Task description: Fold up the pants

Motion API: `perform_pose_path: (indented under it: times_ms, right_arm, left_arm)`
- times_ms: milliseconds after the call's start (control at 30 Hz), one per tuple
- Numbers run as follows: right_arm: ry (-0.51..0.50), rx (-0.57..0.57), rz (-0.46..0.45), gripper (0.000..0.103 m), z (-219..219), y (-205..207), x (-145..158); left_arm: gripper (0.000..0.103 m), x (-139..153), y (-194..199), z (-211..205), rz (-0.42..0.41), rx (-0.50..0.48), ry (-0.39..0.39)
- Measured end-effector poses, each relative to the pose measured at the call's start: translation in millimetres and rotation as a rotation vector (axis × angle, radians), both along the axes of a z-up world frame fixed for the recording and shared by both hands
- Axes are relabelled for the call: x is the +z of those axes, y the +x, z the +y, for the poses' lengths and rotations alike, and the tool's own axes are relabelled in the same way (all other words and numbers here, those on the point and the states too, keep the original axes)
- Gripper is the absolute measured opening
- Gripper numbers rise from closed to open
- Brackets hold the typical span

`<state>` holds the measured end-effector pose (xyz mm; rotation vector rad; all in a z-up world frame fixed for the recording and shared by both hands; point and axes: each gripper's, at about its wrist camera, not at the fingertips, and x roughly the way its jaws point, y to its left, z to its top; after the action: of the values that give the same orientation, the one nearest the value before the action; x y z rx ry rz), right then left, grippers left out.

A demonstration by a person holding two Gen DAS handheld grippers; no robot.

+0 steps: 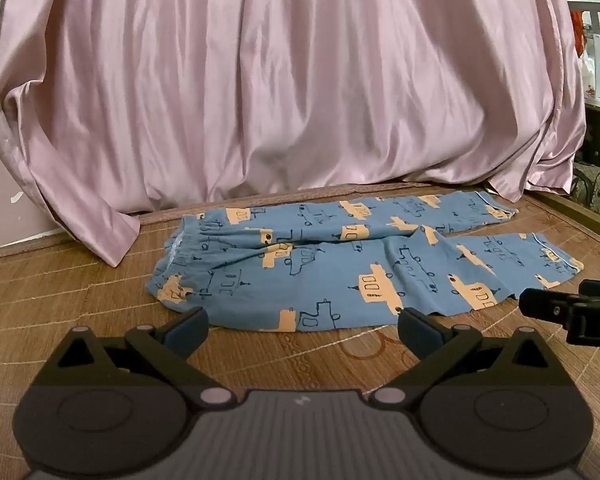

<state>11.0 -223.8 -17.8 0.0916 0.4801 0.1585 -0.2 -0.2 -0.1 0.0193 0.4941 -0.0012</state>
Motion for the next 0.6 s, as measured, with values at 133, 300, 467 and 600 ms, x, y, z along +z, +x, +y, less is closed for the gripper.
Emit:
perform_pose_path:
  times_ms: [133, 300, 467, 600]
  right_arm:
    - [0.002, 0.0, 0.001, 0.103, -0.2, 0.1, -0.1]
    - [0.0, 0.0, 0.004, 0.103, -0.5, 0.9, -0.6]
    - [0.001, 0.0, 0.006, 0.103, -0.3, 0.6, -0.7]
    - [0.0, 0.0, 0.005, 0.103, 0.7, -0.2, 0.5]
  left_arm:
    - [0.103, 0.0, -0.1, 0.0, 0.0, -0.001, 0.0]
    - [0.103, 0.0, -0.1, 0.1, 0.001, 0.0, -0.001]
    - [0.103, 3.5, 0.5, 2.4, 0.005, 0.002, -0.001]
    - [0.103, -0.3, 0.8, 1.5, 0.007, 0.004, -0.001]
